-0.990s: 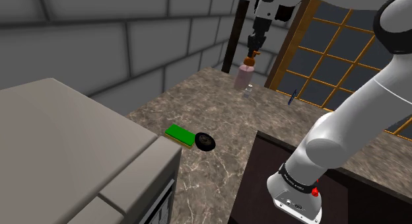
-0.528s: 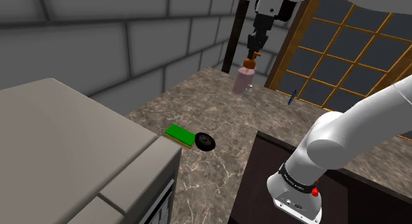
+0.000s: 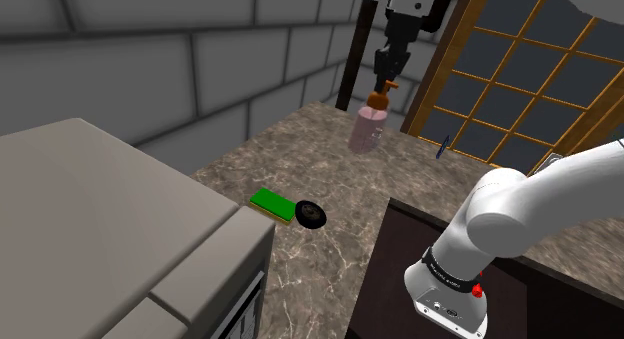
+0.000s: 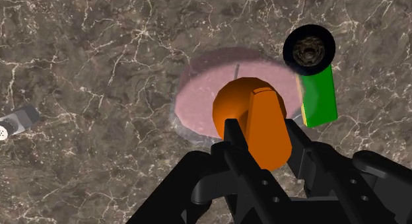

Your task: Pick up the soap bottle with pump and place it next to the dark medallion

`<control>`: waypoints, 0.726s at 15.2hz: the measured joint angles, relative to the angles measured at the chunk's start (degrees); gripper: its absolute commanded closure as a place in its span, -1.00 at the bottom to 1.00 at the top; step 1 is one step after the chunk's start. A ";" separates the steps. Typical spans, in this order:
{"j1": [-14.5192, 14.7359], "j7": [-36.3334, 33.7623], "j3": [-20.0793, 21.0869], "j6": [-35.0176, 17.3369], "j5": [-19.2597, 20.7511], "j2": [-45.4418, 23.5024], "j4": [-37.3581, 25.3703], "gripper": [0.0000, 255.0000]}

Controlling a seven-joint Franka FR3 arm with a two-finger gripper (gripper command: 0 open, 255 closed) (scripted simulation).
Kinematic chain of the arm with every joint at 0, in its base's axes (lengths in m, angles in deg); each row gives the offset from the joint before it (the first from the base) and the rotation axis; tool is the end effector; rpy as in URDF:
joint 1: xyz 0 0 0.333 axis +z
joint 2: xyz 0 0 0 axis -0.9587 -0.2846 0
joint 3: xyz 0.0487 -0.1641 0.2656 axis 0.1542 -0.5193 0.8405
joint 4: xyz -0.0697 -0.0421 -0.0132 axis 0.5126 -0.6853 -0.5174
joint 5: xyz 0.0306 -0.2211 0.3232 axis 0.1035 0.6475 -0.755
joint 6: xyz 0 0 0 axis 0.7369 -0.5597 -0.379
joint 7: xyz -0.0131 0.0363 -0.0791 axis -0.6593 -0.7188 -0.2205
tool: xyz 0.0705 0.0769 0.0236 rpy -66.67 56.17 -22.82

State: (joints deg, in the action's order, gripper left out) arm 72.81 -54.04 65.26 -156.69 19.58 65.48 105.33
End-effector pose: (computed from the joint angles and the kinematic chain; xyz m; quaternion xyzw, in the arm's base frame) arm 0.3628 -0.0699 0.6147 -0.9982 0.0568 0.0159 0.0120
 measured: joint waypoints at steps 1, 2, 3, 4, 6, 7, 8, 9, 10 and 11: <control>0.30 -1.30 1.11 0.78 -0.49 1.49 0.74 1.00; 0.62 -2.55 2.16 1.36 -1.03 2.57 1.24 1.00; 0.93 -3.59 3.04 1.93 -1.54 2.94 1.06 1.00; 1.32 -4.94 4.20 2.61 -2.23 3.73 1.18 1.00; 1.91 -7.17 6.09 3.88 -3.37 5.78 1.95 1.00; 2.30 -8.57 7.30 4.82 -4.15 6.97 2.17 1.00; 2.66 -9.86 8.40 5.40 -4.89 7.46 2.03 1.00; 2.98 -11.02 9.39 5.74 -5.59 8.09 2.27 1.00; 3.39 -12.50 10.67 6.27 -6.49 8.81 2.40 1.00; 3.75 -13.89 11.86 6.56 -7.34 8.91 2.12 1.00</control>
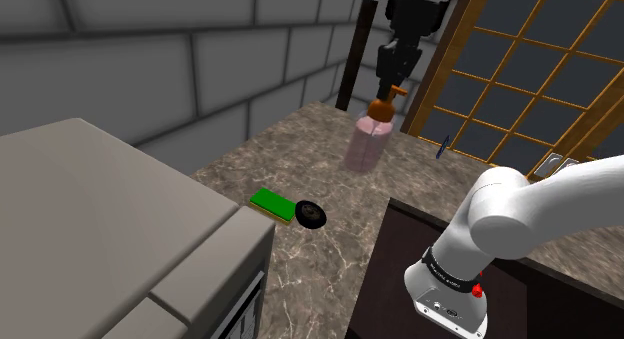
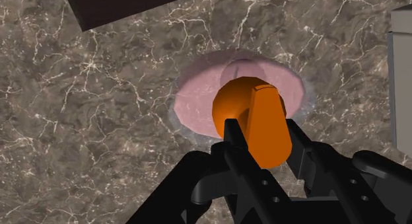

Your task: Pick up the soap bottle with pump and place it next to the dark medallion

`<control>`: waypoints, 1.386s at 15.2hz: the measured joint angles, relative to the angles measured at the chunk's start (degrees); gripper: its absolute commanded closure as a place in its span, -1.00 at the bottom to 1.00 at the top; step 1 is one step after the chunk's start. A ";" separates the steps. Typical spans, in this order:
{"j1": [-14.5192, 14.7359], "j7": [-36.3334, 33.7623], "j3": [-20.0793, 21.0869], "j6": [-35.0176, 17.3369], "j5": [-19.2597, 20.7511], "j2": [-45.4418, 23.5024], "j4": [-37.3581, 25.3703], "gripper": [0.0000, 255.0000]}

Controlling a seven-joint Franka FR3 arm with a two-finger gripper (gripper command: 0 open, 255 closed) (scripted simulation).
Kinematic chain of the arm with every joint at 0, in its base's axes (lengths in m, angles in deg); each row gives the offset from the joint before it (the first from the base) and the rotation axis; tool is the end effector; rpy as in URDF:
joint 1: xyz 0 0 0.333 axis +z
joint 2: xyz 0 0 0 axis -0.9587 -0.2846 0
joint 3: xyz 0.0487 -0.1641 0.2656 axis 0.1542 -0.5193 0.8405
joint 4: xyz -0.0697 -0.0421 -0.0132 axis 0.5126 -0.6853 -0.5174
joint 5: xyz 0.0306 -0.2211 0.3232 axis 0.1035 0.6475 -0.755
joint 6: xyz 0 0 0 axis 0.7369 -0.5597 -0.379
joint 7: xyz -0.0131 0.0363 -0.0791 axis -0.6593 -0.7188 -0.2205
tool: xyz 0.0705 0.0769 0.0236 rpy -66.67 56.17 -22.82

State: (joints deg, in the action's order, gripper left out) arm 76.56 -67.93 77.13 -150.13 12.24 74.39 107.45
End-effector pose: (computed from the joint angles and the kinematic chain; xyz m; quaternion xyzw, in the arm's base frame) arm 0.3043 0.0591 0.6419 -0.9982 0.0569 0.0158 0.0115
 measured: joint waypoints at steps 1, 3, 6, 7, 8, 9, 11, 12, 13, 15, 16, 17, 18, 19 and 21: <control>0.39 -1.44 1.21 0.75 -0.87 0.32 -0.55 1.00; 1.07 -4.12 3.48 1.59 -2.55 0.89 -1.05 1.00; 1.94 -7.81 6.58 2.77 -4.82 1.30 -2.23 1.00; 2.24 -9.15 7.68 3.19 -5.65 1.44 -2.69 1.00; 2.55 -10.81 9.08 3.80 -6.61 1.14 -3.84 1.00; 2.89 -12.22 10.17 4.40 -7.49 1.59 -4.20 1.00; 3.41 -15.23 12.64 5.24 -9.23 1.48 -5.67 1.00; 3.65 -16.71 13.82 5.70 -10.08 1.45 -6.48 1.00; 3.83 -18.08 14.99 5.88 -10.85 1.25 -7.14 1.00; 3.96 -20.89 17.37 6.48 -12.21 0.00 -9.59 1.00; 4.04 -22.70 19.01 6.58 -13.08 -0.72 -10.87 1.00; 4.03 -23.57 19.91 6.28 -13.51 -1.18 -11.26 1.00; 4.11 -23.91 20.34 5.77 -13.82 -1.04 -10.71 1.00; 4.20 -24.03 20.59 5.23 -14.04 -0.78 -9.96 1.00; 4.41 -23.94 20.88 3.96 -14.40 0.00 -7.95 1.00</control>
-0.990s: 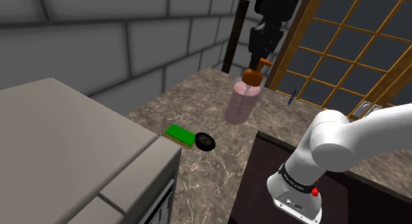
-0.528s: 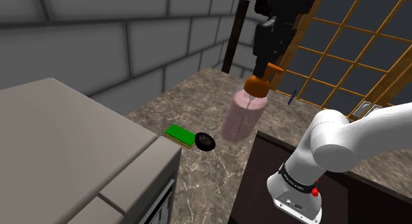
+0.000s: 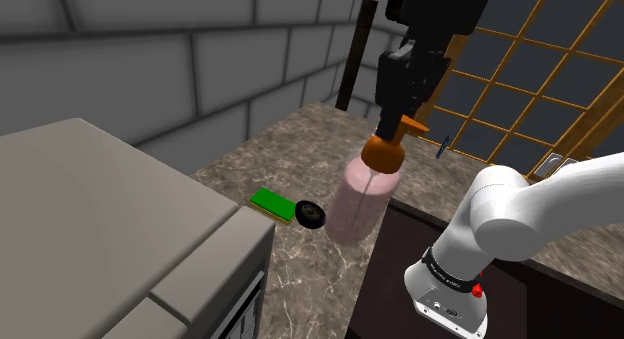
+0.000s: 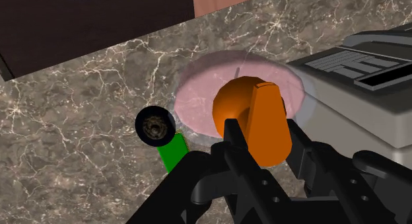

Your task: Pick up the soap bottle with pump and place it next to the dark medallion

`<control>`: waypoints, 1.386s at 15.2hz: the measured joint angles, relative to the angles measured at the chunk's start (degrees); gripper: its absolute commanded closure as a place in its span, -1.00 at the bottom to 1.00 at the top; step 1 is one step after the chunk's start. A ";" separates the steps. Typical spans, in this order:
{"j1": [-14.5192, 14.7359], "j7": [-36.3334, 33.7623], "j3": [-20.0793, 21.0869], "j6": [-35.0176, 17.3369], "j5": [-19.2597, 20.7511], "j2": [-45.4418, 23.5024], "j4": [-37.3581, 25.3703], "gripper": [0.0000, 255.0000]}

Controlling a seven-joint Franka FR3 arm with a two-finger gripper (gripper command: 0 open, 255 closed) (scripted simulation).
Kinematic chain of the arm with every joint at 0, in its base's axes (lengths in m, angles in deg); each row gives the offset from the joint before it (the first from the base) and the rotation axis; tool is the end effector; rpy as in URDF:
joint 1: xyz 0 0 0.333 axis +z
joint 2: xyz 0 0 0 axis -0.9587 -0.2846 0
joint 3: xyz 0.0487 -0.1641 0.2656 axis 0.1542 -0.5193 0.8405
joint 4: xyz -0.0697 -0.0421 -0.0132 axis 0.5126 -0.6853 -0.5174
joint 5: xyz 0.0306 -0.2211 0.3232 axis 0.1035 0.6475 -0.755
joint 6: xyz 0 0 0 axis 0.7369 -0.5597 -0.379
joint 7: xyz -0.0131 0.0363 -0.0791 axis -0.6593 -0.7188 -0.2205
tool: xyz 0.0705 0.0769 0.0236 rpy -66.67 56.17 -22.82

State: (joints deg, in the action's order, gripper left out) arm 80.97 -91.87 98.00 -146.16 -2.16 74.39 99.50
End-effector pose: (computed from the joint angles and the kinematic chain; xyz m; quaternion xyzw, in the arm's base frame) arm 0.2141 0.2653 0.6647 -0.9982 0.0574 0.0161 0.0114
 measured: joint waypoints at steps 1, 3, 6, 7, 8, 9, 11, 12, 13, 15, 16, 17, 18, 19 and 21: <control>0.06 0.09 0.15 -0.68 -0.13 0.23 0.89 1.00; 0.22 0.20 0.49 -2.03 -0.46 0.81 2.78 1.00; 0.56 0.74 0.59 -3.89 -0.85 2.09 5.96 1.00; 0.64 0.84 0.72 -4.54 -1.01 2.37 6.89 1.00; 0.67 0.90 0.92 -5.19 -1.13 2.45 7.61 1.00; 0.73 0.97 1.11 -5.87 -1.28 2.61 8.42 1.00; 0.94 1.14 1.42 -7.17 -1.64 3.20 10.29 1.00; 1.04 1.29 1.52 -7.80 -1.80 3.51 11.25 1.00; 1.08 1.41 1.70 -8.53 -1.94 3.62 12.08 1.00; 1.36 1.65 2.00 -9.95 -2.36 4.37 14.26 1.00; 1.45 1.75 2.19 -10.66 -2.55 4.57 15.16 1.00; 1.51 1.79 2.40 -11.26 -2.72 4.65 15.82 1.00; 1.66 1.82 2.63 -11.91 -2.97 4.93 16.74 1.00; 1.65 1.91 2.88 -12.66 -3.12 4.85 17.39 1.00; 1.78 2.24 3.14 -14.01 -3.41 5.15 19.07 1.00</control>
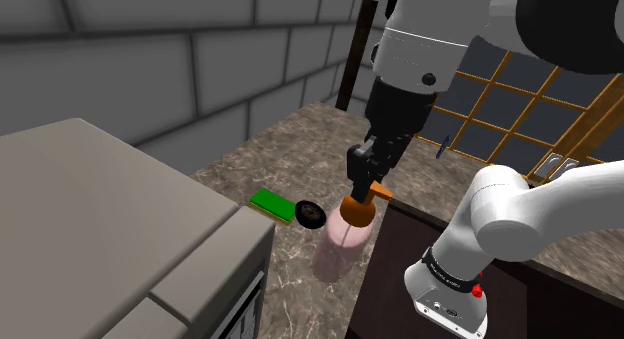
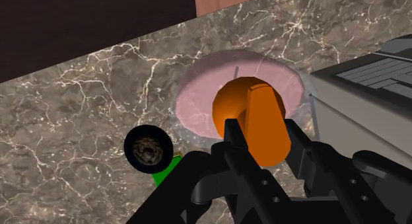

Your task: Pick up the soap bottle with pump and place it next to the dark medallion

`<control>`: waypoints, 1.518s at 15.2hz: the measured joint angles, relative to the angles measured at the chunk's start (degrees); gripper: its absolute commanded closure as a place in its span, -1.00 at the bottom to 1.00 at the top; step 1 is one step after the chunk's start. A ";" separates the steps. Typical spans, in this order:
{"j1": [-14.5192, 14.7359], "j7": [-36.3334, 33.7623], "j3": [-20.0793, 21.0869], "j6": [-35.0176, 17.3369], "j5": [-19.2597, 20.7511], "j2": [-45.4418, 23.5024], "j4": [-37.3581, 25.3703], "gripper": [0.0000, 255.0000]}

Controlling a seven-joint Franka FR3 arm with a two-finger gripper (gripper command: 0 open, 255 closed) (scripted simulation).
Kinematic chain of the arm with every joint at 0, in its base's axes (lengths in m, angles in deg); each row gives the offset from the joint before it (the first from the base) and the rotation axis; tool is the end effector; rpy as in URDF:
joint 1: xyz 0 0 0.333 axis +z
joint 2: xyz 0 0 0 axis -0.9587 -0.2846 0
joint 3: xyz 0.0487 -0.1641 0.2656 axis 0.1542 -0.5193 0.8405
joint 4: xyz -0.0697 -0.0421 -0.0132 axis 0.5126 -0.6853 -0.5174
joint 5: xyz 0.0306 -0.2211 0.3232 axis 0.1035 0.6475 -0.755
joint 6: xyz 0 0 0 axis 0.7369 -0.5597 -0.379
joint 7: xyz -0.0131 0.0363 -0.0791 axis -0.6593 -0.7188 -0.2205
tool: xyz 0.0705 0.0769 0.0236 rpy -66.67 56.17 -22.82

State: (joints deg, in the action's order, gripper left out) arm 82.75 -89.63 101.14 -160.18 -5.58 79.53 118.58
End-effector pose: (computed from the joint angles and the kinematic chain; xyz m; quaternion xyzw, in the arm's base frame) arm 0.2157 0.2649 0.5540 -0.9981 0.0575 0.0163 0.0114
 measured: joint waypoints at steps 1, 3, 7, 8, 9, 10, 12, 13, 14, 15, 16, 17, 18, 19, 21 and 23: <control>0.10 0.09 0.21 -0.73 -0.22 0.16 0.88 1.00; 0.27 0.13 0.71 -1.95 -0.65 0.30 2.21 1.00; 0.66 0.51 1.61 -4.79 -1.55 0.74 5.48 1.00; 0.70 0.58 1.90 -5.55 -1.76 0.65 6.15 1.00; 0.74 0.65 2.19 -6.31 -1.98 0.58 6.83 1.00; 0.90 0.71 2.43 -6.98 -2.26 0.74 7.66 1.00; 1.10 0.83 2.94 -8.32 -2.75 0.79 9.04 1.00; 1.13 0.94 3.28 -9.21 -3.01 0.63 9.77 1.00; 1.21 1.00 3.55 -9.89 -3.24 0.59 10.41 1.00; 1.27 1.08 3.83 -10.63 -3.48 0.52 11.07 1.00; 1.32 1.18 4.20 -11.57 -3.78 0.33 11.82 1.00; 1.46 1.22 4.52 -12.32 -4.09 0.33 12.56 1.00; 1.55 1.28 4.88 -13.16 -4.39 0.19 13.26 1.00; 1.66 1.27 5.30 -14.00 -4.74 0.04 13.93 1.00; 1.76 1.42 5.89 -15.46 -5.24 -0.30 15.05 1.00; 1.90 1.65 6.44 -16.97 -5.78 -0.56 16.33 1.00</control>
State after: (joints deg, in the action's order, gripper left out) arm 84.66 -87.98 107.59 -177.14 -11.35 78.97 134.90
